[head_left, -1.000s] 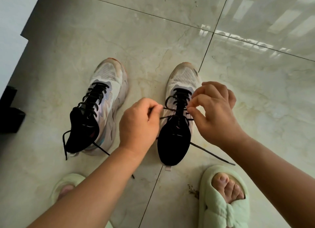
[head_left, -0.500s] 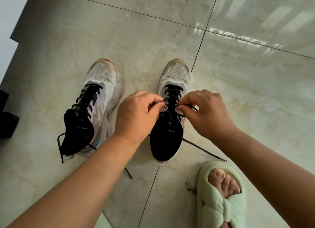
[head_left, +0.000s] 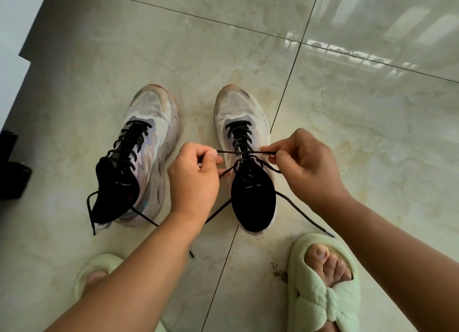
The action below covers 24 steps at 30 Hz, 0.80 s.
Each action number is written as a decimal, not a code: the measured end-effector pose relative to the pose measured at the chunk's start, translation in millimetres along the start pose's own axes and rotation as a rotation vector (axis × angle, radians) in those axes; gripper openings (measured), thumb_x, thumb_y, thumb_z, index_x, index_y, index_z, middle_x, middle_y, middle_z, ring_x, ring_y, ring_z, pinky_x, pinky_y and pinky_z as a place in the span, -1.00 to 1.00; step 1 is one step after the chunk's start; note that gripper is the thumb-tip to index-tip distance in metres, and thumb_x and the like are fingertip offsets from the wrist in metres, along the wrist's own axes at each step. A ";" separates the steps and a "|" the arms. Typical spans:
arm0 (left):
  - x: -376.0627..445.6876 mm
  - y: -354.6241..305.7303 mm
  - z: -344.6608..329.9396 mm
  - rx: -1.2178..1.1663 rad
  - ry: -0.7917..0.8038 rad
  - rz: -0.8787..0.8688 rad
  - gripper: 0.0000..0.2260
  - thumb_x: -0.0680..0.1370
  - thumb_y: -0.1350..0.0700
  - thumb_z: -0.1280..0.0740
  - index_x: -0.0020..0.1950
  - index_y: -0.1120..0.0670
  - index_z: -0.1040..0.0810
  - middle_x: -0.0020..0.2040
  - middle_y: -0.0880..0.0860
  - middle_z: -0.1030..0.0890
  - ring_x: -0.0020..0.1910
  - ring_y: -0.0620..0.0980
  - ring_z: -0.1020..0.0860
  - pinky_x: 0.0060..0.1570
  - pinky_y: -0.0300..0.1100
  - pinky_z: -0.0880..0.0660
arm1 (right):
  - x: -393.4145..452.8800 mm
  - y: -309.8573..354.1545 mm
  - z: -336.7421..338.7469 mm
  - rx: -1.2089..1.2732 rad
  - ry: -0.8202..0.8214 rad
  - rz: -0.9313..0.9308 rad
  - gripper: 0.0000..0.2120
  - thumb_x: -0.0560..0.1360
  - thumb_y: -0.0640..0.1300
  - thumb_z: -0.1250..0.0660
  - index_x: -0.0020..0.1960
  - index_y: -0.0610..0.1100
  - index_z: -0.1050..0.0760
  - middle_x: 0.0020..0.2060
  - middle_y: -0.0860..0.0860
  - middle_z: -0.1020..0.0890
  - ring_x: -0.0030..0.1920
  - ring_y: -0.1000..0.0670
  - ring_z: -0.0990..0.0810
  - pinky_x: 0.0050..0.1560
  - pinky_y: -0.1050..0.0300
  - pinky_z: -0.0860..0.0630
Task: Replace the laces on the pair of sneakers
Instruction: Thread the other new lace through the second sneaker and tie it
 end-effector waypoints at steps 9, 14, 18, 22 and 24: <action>-9.7 -18.1 -9.4 -0.190 0.209 -0.159 -0.95 0.55 0.21 -0.26 -0.06 0.09 -0.50 -0.01 -0.02 -0.65 0.00 -0.09 -0.61 0.04 -0.24 -0.51 | 6.3 -6.2 3.1 -0.049 -0.021 -0.033 -0.90 0.44 -0.21 -0.35 -0.18 -0.08 -0.44 -0.24 0.03 -0.62 -0.31 0.19 -0.55 -0.35 0.38 -0.43; -8.0 -16.2 -14.3 0.017 0.261 -0.154 -0.69 0.43 0.24 -0.39 0.03 -0.10 -0.43 -0.04 -0.13 -0.56 -0.04 -0.25 -0.54 -0.01 -0.41 -0.45 | 2.4 9.8 -6.9 -0.193 0.073 0.109 -0.72 0.36 -0.20 -0.44 -0.04 -0.06 -0.39 -0.14 0.09 -0.49 -0.14 0.11 -0.51 -0.16 0.39 -0.42; -7.1 -20.0 -15.0 0.193 0.202 -0.224 -0.68 0.40 0.19 -0.42 0.05 -0.09 -0.43 -0.06 -0.14 -0.55 -0.06 -0.20 -0.55 -0.06 -0.40 -0.47 | 4.0 19.3 -10.1 -0.292 0.079 0.171 -0.88 0.37 -0.18 -0.44 -0.19 -0.11 -0.50 -0.12 0.02 -0.44 -0.05 0.03 -0.43 -0.01 0.29 -0.36; -9.5 -24.5 -13.3 0.226 0.130 -0.271 -0.72 0.40 0.20 -0.41 0.04 -0.03 -0.46 -0.13 -0.08 -0.57 -0.14 -0.12 -0.58 -0.10 -0.19 -0.54 | 4.5 14.1 -17.3 -0.523 0.133 0.100 -0.79 0.36 0.05 -0.37 -0.16 -0.09 -0.57 -0.07 0.07 -0.43 0.07 0.02 -0.35 0.17 0.09 -0.26; -9.3 -24.9 -10.4 0.211 0.096 -0.269 -0.70 0.39 0.21 -0.42 -0.02 -0.08 -0.42 -0.19 -0.15 -0.54 -0.19 -0.19 -0.57 -0.15 -0.27 -0.52 | 3.5 15.0 -20.6 -0.527 0.138 0.101 -0.82 0.35 0.01 -0.36 -0.21 -0.11 -0.53 -0.07 0.07 -0.45 0.07 0.01 -0.36 0.17 0.12 -0.23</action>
Point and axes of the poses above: each hand's wrist, its own x-axis towards the middle knuckle, its own z-axis out of the back of the hand, y = z × x, the point moved 6 cm from there along x, towards the middle knuckle
